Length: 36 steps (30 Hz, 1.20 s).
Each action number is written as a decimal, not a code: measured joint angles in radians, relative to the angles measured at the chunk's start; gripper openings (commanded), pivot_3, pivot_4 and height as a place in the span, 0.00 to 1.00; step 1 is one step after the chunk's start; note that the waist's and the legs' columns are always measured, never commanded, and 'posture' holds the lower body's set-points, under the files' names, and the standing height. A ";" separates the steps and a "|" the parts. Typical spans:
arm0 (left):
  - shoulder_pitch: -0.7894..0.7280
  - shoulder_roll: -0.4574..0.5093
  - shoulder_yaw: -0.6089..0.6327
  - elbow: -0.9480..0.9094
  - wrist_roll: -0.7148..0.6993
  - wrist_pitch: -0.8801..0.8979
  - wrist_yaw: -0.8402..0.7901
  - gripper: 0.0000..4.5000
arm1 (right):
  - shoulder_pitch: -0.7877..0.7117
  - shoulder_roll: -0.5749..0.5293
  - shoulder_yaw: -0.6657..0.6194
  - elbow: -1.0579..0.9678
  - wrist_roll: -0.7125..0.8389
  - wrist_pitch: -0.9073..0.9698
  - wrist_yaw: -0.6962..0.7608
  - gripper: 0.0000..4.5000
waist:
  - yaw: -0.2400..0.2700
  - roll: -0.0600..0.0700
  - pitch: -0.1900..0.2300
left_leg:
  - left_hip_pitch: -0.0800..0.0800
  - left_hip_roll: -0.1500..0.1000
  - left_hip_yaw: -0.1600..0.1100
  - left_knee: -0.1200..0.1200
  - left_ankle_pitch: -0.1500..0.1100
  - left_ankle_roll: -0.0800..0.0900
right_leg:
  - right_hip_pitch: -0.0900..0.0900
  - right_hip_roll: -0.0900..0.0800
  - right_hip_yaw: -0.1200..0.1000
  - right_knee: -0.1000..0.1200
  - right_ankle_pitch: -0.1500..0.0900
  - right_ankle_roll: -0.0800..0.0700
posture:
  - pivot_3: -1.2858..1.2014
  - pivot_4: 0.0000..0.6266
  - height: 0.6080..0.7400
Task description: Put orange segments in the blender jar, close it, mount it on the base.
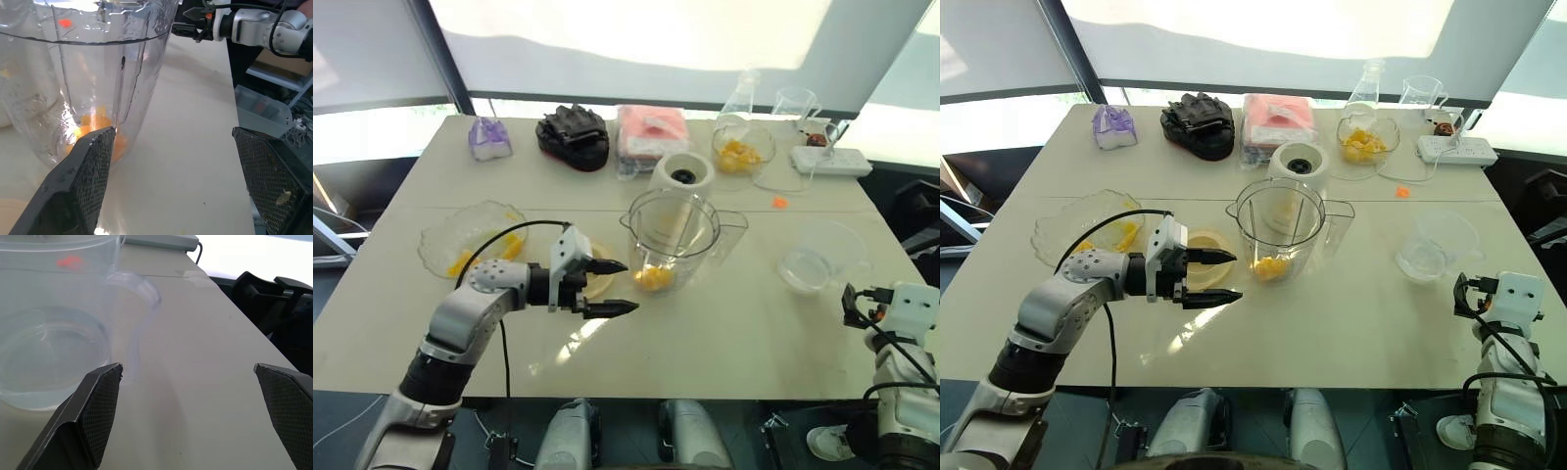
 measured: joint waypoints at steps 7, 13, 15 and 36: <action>0.010 0.014 -0.001 -0.020 -0.011 0.026 0.014 0.88 | -0.046 -0.016 0.002 0.078 -0.004 -0.044 0.013 1.00 | -0.004 0.000 0.000 | 0.000 0.000 0.000 0.000 0.000 0.000 | 0.000 0.001 0.000 0.000 0.000 0.000 | 0.52 0.24 1.00; 0.027 0.035 -0.001 -0.037 -0.027 0.039 0.017 0.88 | -0.006 -0.008 0.004 0.035 0.005 -0.039 0.026 1.00 | -0.003 0.001 0.000 | 0.000 0.000 0.000 -0.001 0.000 0.000 | 0.000 0.000 0.000 0.000 0.000 0.000 | 0.52 0.24 1.00; 0.028 0.037 -0.001 -0.037 -0.028 0.040 0.018 0.88 | 0.001 0.001 0.007 0.013 0.006 -0.036 0.029 1.00 | -0.003 0.000 0.000 | 0.000 0.000 0.000 -0.001 0.000 0.000 | 0.000 0.000 0.000 0.000 0.000 0.000 | 0.52 0.24 1.00; 0.026 0.042 -0.002 -0.041 -0.028 0.044 0.040 0.88 | -0.202 -0.017 0.050 0.308 -0.032 -0.145 -0.012 1.00 | -0.008 0.001 0.001 | 0.001 0.000 0.001 -0.001 0.000 0.000 | 0.000 0.000 0.001 0.000 0.000 0.000 | 0.52 0.24 1.00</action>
